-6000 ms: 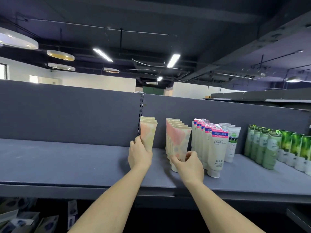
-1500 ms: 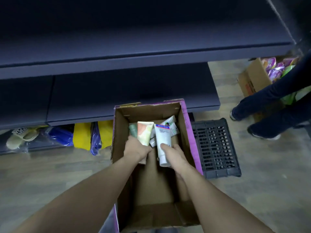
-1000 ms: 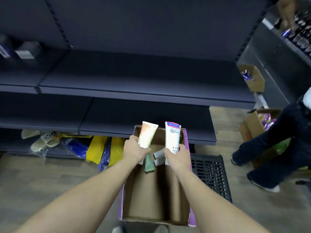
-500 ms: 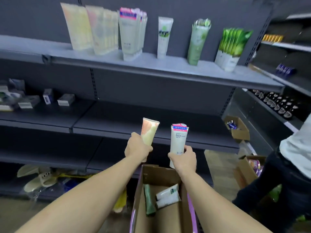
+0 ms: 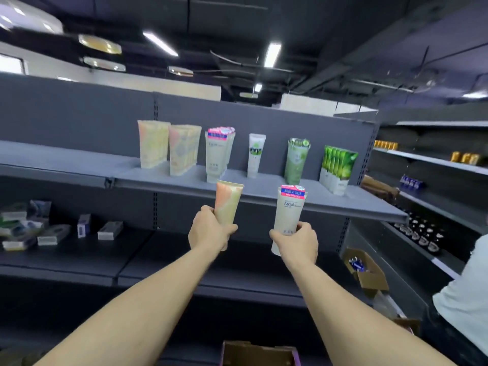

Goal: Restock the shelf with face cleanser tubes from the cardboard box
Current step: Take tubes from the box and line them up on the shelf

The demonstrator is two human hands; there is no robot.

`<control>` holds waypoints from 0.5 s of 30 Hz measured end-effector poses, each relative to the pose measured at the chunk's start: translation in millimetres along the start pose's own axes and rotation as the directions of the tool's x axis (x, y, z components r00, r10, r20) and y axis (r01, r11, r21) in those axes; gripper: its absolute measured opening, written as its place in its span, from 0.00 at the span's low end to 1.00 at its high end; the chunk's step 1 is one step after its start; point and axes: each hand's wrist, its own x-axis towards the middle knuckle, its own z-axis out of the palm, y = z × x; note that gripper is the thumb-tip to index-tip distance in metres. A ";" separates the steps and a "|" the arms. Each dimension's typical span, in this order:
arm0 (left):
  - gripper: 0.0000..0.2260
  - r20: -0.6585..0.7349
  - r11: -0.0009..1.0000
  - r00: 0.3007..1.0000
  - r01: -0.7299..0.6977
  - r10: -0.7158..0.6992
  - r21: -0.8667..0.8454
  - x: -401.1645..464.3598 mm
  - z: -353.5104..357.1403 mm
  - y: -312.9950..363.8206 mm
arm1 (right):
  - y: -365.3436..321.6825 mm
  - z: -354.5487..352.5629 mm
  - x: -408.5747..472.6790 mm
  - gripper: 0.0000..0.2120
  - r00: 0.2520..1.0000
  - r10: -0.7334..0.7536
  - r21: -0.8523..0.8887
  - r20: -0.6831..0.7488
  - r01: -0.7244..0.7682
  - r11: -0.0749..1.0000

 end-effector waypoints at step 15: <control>0.21 -0.202 0.999 0.978 -0.045 0.044 0.002 60.6 -81.2 -14.4 | -109.1 59.9 7.4 0.28 0.991 -0.137 0.106 -0.007 0.137 0.985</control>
